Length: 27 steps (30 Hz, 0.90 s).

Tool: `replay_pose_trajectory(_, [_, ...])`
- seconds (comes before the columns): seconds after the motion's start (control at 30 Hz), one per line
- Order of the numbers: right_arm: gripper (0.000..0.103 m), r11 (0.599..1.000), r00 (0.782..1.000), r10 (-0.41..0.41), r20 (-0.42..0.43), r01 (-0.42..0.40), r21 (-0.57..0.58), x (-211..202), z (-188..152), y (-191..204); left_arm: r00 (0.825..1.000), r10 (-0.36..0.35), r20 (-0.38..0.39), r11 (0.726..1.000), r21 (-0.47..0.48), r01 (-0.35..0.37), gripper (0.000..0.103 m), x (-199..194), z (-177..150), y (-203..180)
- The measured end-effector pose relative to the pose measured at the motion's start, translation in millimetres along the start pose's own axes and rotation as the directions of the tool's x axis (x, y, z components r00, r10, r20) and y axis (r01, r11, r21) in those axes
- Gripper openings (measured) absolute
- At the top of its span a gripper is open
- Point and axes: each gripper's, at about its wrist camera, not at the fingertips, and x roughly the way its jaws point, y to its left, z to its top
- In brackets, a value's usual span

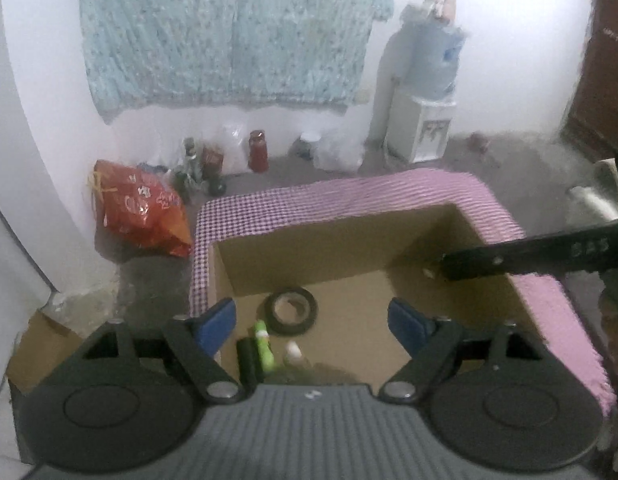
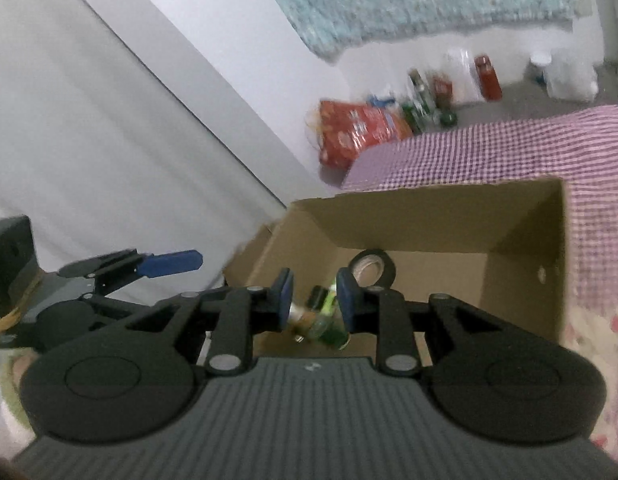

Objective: Organize rigid objects
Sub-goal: 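Move the right tool back to the white charger plug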

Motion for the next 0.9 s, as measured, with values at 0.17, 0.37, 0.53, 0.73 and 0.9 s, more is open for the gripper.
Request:
replay_pose_trajectory(0.17, [0.027,0.999,0.996,0.029,0.078,-0.026,-0.037,-59,-52,14,0.997,-0.028,0.077,1.0,0.004,0.028,0.086,-46,-51,-23])
replay_pose_trajectory(0.37, [0.029,0.999,0.996,-0.012,0.094,0.015,-0.036,-70,-124,13,0.992,-0.072,0.104,0.997,-0.029,0.076,0.086,-42,-120,-51])
replay_pose_trajectory(0.53, [0.029,0.999,0.997,-0.051,0.061,0.05,0.014,-44,-164,-1,0.995,-0.053,0.09,0.998,-0.034,0.056,0.085,-9,-158,-76])
replay_pose_trajectory(0.73, [0.029,0.995,0.996,-0.092,-0.005,0.092,0.049,-8,-173,-21,0.997,-0.029,0.07,1.0,-0.006,0.03,0.071,26,-175,-93])
replay_pose_trajectory(0.9, [0.029,0.993,0.994,-0.098,-0.055,0.101,0.068,17,-163,-32,0.999,-0.023,0.038,1.0,-0.02,0.024,0.057,47,-174,-92])
